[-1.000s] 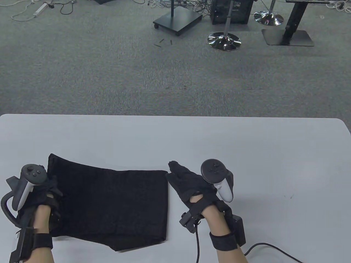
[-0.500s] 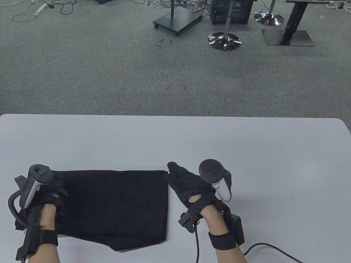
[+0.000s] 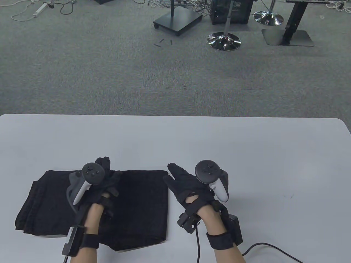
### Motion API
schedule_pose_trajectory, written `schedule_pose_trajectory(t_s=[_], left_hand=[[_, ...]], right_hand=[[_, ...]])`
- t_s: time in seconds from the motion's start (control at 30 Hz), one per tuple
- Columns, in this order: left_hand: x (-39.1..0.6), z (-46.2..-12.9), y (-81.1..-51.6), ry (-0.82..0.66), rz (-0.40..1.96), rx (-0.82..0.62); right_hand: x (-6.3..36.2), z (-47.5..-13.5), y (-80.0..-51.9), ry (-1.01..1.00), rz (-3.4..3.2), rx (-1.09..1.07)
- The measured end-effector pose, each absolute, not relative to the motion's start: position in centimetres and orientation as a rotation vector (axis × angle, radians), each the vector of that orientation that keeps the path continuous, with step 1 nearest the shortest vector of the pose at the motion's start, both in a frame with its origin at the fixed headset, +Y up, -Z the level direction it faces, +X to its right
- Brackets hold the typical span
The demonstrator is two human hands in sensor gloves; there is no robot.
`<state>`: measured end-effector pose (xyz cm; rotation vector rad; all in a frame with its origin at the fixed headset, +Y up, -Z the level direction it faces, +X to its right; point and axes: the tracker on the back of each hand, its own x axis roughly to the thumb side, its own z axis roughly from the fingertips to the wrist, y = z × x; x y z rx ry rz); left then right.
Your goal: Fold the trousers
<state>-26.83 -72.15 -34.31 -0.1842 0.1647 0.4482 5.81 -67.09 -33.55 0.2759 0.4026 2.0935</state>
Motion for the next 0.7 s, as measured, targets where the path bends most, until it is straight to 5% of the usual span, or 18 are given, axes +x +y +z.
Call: schedule_pose_trajectory(t_s=[0.47, 0.7], left_hand=[[-23.7, -33.3, -73.3, 0.067, 0.448, -0.161], [-23.8, -33.4, -73.2, 0.057, 0.458, -0.175]], right_hand=[[5.0, -34.3, -71.5, 0.512, 2.233, 0.116], [2.1, -33.8, -75.9, 0.602, 2.519, 0.055]])
